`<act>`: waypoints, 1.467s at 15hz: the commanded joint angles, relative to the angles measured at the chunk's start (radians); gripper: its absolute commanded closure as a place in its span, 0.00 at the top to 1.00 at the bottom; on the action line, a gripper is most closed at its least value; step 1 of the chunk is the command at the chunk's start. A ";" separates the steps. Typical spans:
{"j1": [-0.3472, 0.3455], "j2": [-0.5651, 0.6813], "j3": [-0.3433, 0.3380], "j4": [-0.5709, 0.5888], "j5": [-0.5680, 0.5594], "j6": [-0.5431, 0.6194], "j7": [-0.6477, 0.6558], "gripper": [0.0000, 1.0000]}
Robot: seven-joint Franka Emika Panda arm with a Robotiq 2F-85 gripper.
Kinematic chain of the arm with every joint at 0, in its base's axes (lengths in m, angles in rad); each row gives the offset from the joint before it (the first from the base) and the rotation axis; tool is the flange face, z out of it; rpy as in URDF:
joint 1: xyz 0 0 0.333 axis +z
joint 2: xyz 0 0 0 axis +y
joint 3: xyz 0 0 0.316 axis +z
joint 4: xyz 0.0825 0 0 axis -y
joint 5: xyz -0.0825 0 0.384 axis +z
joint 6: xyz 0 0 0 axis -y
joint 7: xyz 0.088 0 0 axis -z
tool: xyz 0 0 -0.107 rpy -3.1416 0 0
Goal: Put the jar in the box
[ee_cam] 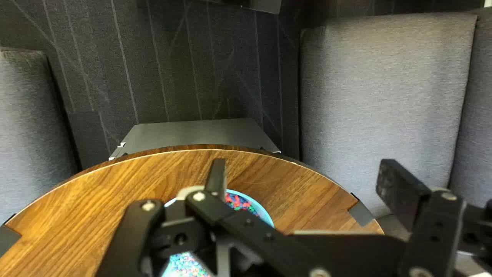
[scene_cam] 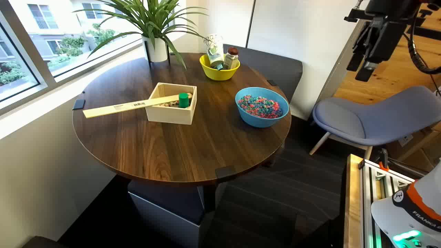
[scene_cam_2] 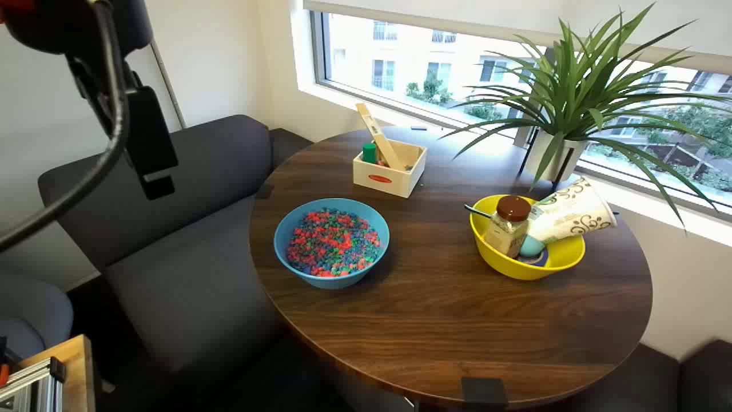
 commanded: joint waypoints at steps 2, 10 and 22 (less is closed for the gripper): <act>-0.014 0.001 0.010 0.002 0.006 -0.002 -0.007 1.00; -0.043 0.299 0.045 0.163 -0.102 0.413 0.005 1.00; -0.134 0.750 -0.007 0.533 -0.215 0.514 0.035 1.00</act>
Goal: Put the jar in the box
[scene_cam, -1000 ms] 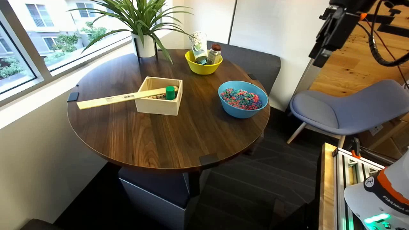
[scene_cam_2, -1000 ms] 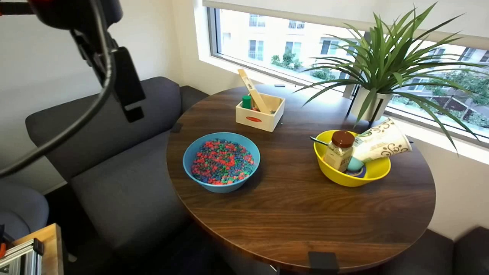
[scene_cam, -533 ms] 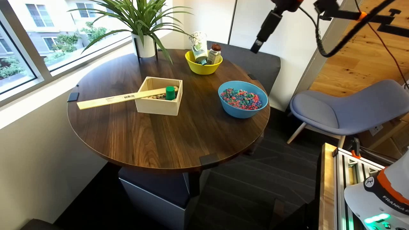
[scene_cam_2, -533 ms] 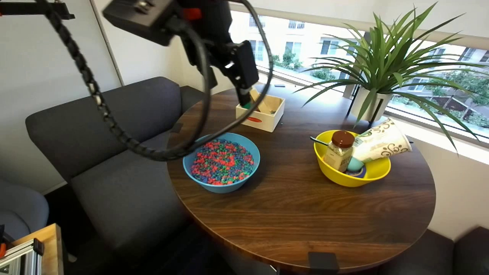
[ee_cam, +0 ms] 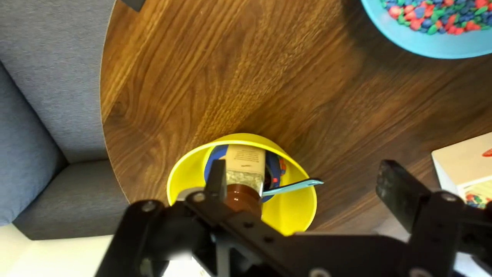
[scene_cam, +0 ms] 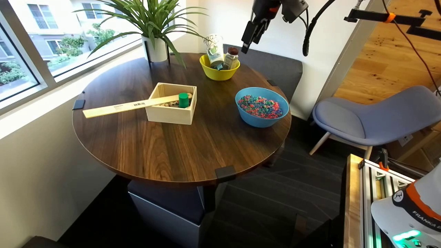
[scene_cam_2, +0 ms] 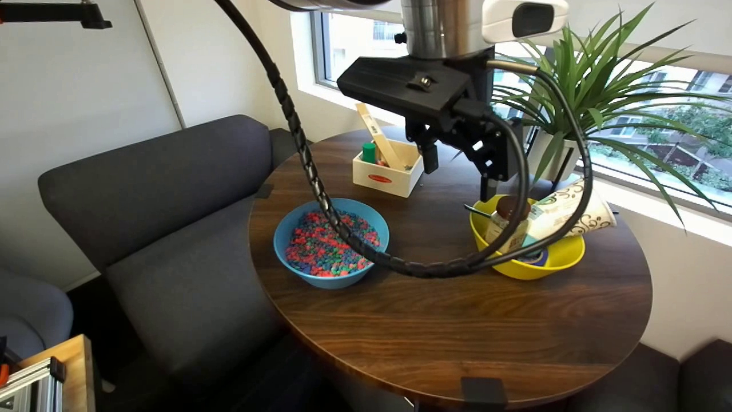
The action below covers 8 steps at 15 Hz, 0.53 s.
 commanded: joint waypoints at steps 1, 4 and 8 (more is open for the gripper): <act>-0.003 0.007 0.005 0.013 0.000 -0.006 0.002 1.00; -0.007 0.083 -0.017 0.082 -0.053 -0.013 0.120 1.00; -0.018 0.197 -0.027 0.178 -0.020 -0.055 0.164 1.00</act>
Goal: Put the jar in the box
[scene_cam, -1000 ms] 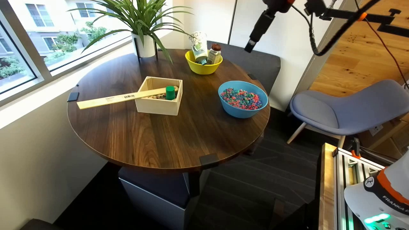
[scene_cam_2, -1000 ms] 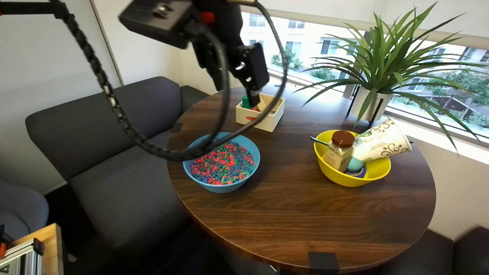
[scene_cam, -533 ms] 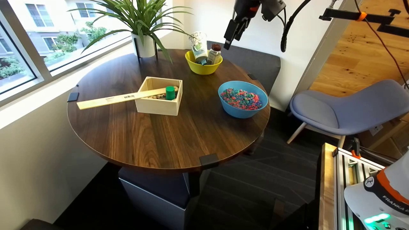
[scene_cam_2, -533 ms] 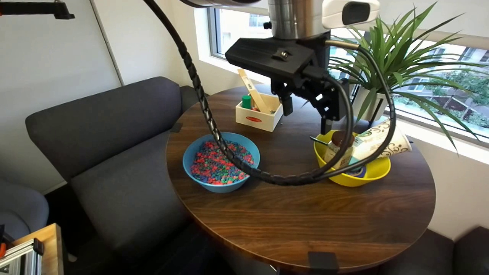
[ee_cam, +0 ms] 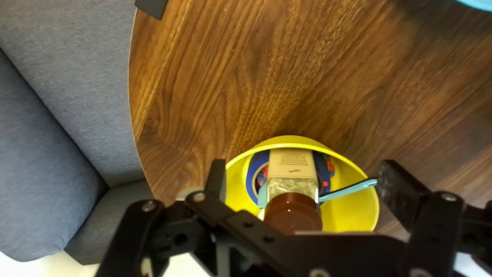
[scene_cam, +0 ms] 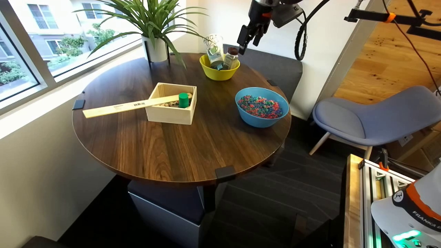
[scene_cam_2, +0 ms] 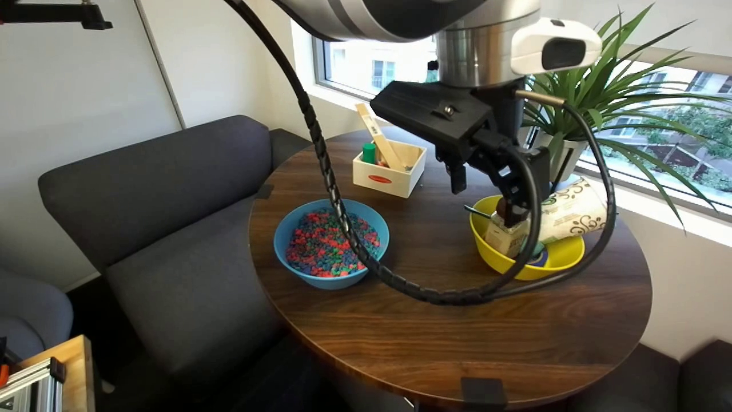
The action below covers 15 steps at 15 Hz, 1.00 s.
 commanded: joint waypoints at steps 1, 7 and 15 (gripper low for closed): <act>-0.010 0.125 0.006 0.127 0.046 -0.067 0.022 1.00; -0.016 0.244 0.006 0.255 0.080 -0.053 0.048 1.00; -0.036 0.345 0.001 0.389 0.082 -0.074 0.033 0.69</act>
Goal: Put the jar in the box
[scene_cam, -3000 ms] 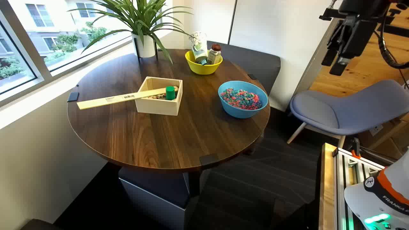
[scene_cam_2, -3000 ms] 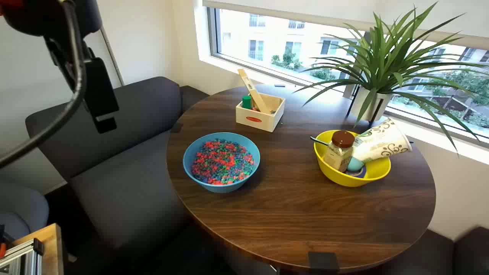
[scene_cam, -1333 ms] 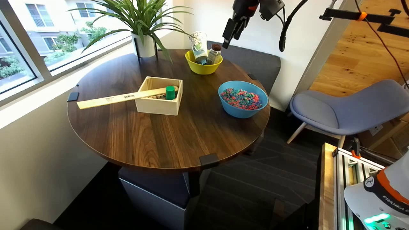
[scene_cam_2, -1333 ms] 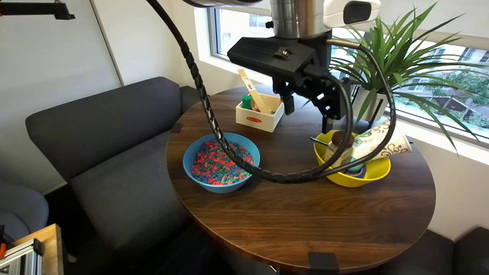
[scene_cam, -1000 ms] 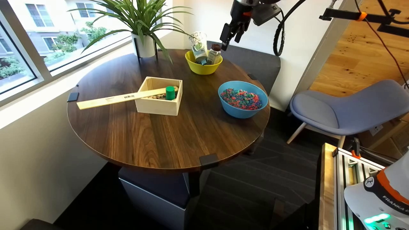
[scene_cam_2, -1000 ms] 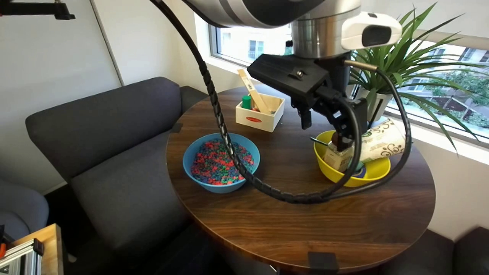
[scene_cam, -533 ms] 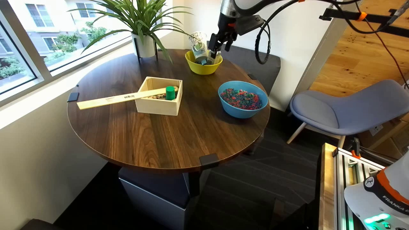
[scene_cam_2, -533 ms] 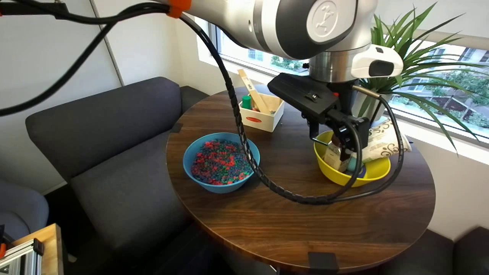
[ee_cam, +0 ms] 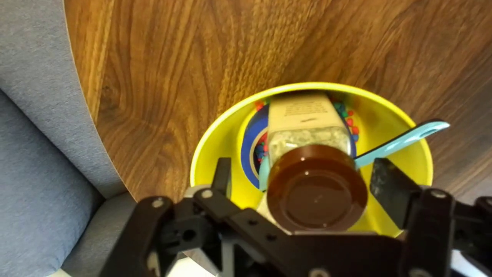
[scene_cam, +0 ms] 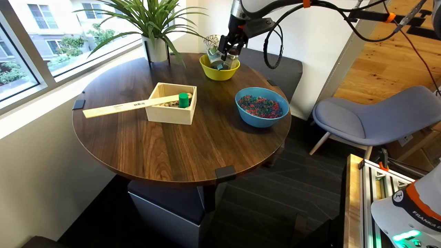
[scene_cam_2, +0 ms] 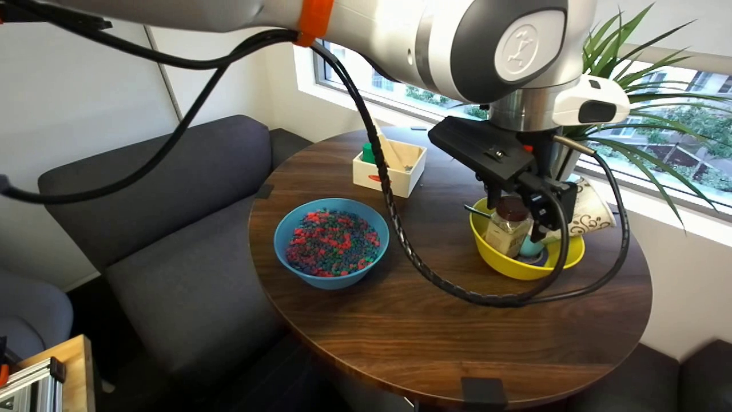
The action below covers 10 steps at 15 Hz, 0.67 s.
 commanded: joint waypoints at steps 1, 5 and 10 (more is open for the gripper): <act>-0.011 0.050 0.002 0.084 0.014 -0.065 -0.010 0.61; -0.014 0.060 0.005 0.132 0.011 -0.157 -0.031 0.28; -0.018 0.057 0.017 0.199 0.029 -0.313 -0.054 0.23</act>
